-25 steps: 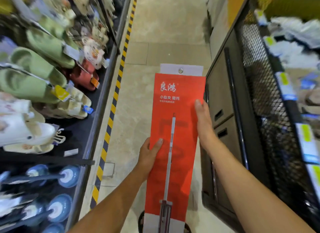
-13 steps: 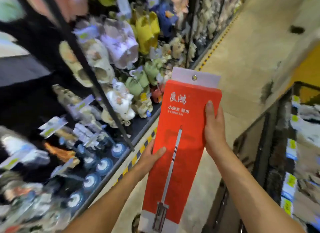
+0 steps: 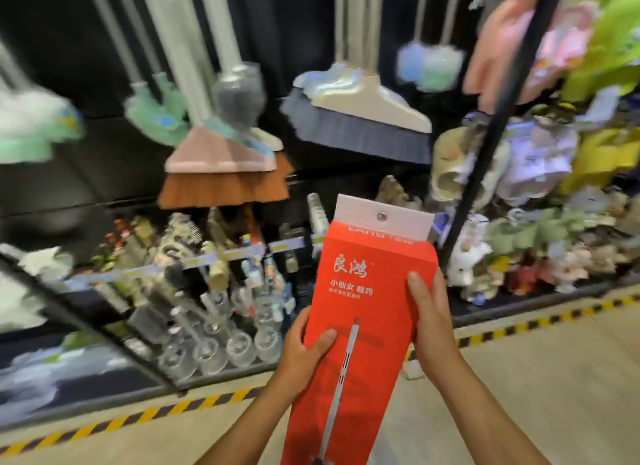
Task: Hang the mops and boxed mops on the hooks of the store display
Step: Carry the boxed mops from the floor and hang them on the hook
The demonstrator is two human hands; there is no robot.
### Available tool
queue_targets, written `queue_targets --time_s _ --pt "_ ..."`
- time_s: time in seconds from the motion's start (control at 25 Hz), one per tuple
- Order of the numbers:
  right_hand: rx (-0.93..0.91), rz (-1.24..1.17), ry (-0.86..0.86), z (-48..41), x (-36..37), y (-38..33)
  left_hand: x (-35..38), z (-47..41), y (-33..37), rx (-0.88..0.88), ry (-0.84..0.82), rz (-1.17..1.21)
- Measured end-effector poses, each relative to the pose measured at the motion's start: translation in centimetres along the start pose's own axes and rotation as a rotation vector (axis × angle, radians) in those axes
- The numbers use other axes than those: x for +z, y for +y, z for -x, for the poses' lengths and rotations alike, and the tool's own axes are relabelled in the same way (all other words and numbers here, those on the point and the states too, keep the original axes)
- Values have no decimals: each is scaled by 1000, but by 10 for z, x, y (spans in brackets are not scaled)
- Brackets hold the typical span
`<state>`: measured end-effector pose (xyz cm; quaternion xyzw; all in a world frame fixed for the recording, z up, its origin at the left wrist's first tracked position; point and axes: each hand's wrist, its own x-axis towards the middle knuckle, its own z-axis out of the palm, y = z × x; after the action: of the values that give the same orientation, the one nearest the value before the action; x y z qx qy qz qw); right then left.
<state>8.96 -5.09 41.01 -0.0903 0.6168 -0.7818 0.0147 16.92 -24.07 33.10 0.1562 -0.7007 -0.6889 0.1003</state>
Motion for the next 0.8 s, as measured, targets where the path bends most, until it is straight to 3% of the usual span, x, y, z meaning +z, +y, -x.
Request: queue_targets --time_s 0.24,0.44,0.8 --pt "-135 148 -365 62 195 9 -211 92 -10 24 301 17" --pt "-140 165 -660 146 359 20 -370 191 -15 52 490 0" --pt "-99 38 -1134 329 617 44 -575 385 -27 70 1010 -33"
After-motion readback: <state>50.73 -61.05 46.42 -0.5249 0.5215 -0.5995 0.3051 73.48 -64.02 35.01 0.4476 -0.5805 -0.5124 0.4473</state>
